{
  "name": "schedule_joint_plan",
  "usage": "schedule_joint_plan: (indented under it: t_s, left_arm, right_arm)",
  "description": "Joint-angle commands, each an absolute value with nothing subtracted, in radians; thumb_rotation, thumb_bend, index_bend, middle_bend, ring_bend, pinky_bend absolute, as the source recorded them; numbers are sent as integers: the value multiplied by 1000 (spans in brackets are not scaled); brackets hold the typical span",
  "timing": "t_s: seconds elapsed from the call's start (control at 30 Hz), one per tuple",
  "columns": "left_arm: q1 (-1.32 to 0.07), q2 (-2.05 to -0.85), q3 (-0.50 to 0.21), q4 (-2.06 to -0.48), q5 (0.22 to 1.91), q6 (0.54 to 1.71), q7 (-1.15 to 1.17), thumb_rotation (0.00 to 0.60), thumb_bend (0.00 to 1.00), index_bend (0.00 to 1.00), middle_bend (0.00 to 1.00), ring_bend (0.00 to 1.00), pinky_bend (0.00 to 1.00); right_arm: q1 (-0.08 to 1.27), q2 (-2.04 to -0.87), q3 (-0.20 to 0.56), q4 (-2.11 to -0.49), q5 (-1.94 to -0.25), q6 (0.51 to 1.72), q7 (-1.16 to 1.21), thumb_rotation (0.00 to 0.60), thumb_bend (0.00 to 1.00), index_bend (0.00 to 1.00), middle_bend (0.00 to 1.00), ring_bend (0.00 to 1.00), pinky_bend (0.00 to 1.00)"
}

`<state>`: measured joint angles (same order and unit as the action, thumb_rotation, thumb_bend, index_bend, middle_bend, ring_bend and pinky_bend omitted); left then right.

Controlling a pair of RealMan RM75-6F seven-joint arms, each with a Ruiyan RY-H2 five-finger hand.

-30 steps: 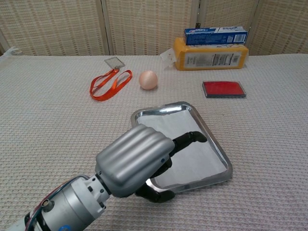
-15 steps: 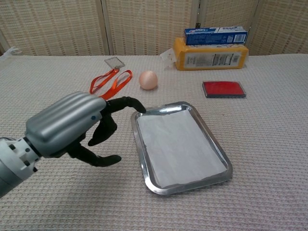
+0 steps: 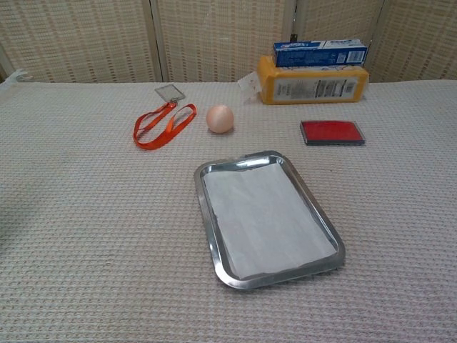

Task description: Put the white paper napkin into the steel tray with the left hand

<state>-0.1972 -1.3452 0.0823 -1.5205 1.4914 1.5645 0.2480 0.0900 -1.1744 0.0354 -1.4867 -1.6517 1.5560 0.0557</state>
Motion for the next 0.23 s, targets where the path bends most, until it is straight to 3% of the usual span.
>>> schedule_joint_plan:
  t_s: [0.03, 0.23]
  left_arm:
    - [-154, -1283, 105, -1524, 1480, 1595, 215, 600, 196, 0, 53, 5, 34]
    - [-140, -1247, 73, -1577, 1439, 1573, 235, 600, 193, 0, 1, 13, 47]
  right_arm:
    - [101, -1176, 29, -1488, -1648, 1533, 63, 600, 338, 0, 0, 0, 0]
    - [103, -1170, 24, -1498, -1640, 1518, 49, 600, 338, 0, 0, 0, 0]
